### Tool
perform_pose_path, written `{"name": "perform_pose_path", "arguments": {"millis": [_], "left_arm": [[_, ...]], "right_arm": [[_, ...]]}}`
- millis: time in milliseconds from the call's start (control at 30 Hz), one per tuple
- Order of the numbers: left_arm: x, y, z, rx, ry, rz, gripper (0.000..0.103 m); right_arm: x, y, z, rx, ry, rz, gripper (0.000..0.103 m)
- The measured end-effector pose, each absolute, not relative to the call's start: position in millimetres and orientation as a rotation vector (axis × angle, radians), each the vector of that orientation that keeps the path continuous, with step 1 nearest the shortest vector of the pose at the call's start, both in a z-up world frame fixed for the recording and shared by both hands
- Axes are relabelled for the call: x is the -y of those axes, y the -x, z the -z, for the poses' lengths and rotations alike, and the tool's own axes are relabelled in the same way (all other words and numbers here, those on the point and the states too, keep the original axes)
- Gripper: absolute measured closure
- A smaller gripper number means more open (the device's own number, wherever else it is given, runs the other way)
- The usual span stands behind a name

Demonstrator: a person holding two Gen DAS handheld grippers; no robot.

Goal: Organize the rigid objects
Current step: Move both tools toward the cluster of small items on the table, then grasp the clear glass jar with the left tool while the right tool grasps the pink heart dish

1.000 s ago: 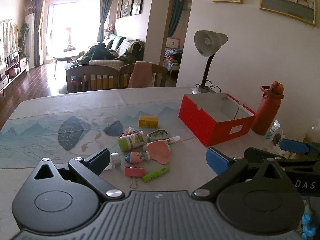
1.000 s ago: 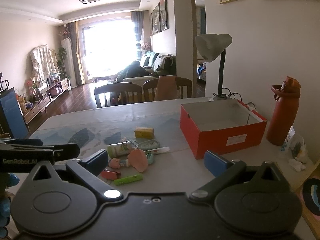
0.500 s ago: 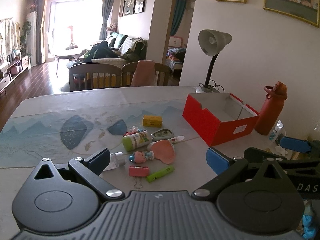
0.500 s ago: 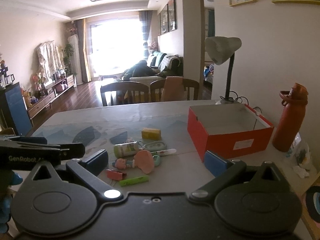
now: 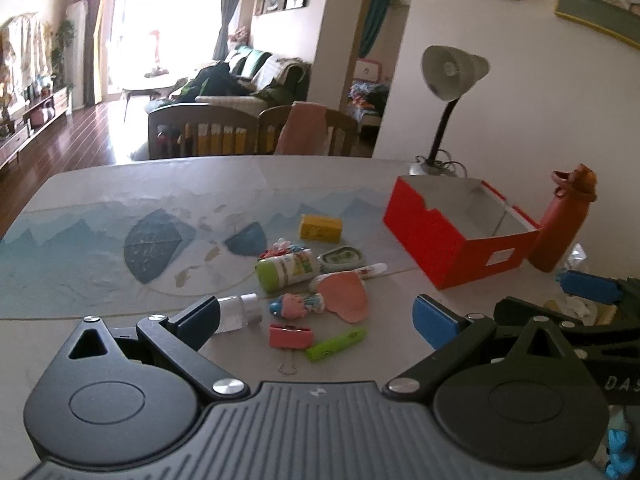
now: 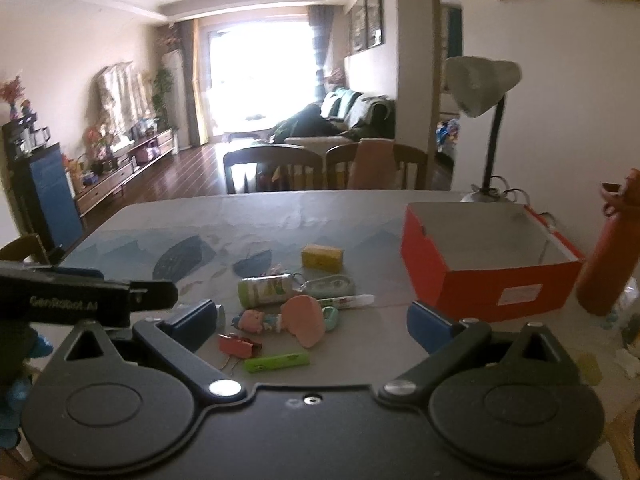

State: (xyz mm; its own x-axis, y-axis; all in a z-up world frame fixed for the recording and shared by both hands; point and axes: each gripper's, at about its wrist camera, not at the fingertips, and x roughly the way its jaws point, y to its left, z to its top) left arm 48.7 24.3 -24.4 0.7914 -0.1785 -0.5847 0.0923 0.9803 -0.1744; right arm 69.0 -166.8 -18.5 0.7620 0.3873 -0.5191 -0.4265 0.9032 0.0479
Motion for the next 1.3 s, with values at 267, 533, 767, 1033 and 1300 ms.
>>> {"name": "perform_pose_path", "arguments": {"millis": [267,533,767,1033,1300], "left_arm": [[-35,-90,54,-0.702,0.163,0.056,0.000],[-49,-134,90,-0.766,0.195,-0.046,0.000],[-51,-167,119,-0.803,0.187,-0.092,0.000],[-53,-194,150,-0.847,0.164,-0.133,0.001],[-56,-204,163,-0.864,0.182,-0.139,0.001]], "right_arm": [[163,-111,42,-0.615,0.080,-0.526,0.005],[147,-155,76,-0.672,0.145,-0.595,0.011],[134,-196,107,-0.726,0.196,-0.633,0.019],[120,-230,136,-0.769,0.232,-0.651,0.030],[105,-250,147,-0.777,0.208,-0.668,0.038]]}}
